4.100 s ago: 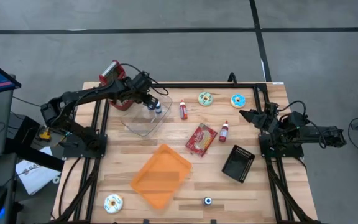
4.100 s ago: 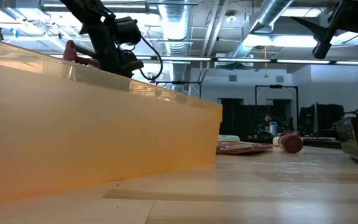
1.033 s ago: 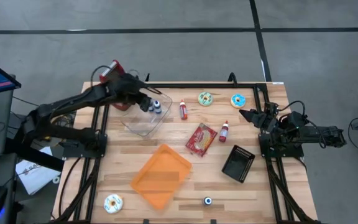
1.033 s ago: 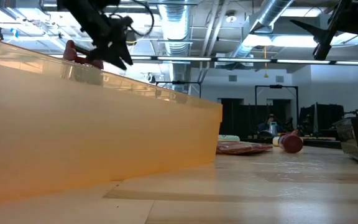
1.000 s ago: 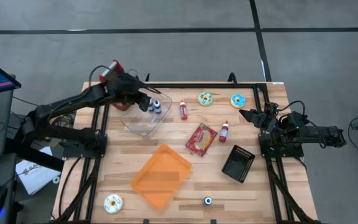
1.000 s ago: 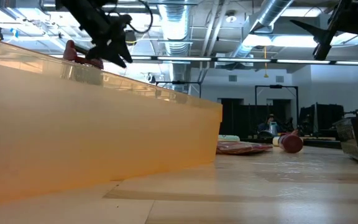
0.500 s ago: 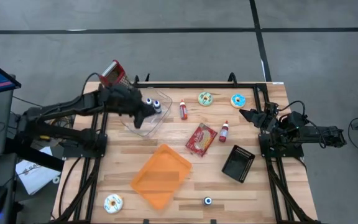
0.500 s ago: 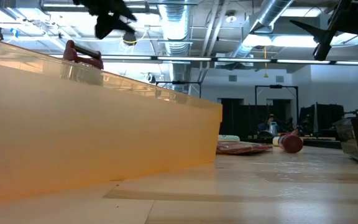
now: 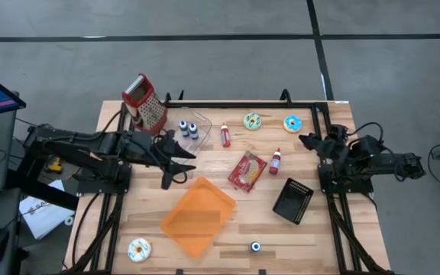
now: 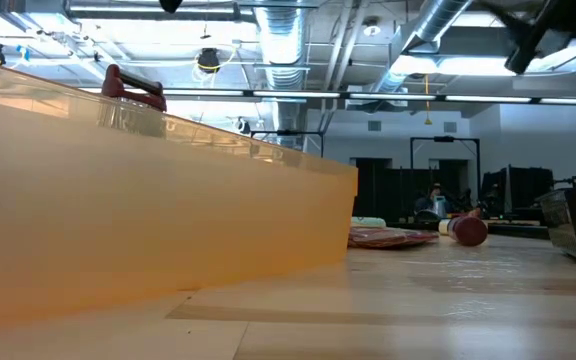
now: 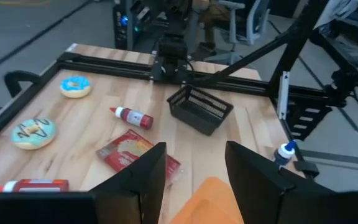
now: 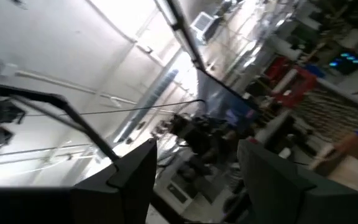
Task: Pick & Place Food Item
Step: Put the blue food coloring bottle into the transparent bin
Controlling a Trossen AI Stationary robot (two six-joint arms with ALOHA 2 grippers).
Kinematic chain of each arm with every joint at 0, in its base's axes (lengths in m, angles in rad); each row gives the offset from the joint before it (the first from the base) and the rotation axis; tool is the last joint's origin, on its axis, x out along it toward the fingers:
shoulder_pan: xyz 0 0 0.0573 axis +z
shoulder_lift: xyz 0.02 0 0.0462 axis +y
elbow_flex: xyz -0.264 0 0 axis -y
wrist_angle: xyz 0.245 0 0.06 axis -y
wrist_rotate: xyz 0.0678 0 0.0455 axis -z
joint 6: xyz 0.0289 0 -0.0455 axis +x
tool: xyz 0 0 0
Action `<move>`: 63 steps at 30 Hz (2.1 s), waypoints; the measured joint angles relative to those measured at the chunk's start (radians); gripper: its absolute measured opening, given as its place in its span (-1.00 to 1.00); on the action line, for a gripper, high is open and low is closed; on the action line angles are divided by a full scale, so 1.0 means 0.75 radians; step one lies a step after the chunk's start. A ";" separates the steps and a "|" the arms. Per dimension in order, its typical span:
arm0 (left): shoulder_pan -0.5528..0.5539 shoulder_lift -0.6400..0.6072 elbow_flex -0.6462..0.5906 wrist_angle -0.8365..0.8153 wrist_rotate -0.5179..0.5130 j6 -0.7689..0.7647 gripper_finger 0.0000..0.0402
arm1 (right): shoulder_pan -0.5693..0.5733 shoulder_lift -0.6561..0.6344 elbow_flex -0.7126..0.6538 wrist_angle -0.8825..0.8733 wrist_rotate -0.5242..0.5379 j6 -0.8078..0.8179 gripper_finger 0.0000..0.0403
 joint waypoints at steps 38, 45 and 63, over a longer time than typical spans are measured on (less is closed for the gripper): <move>-0.477 0.718 0.550 -0.010 -0.266 0.283 -0.13 | 0.778 0.856 0.766 -1.328 0.202 0.400 0.07; -0.552 0.999 0.768 -0.018 -0.319 0.175 -0.11 | 0.868 0.856 0.766 -1.386 0.210 0.374 0.07; -0.510 1.402 1.100 -0.008 -0.075 0.088 0.11 | 0.969 0.856 0.766 -1.418 0.341 0.325 0.07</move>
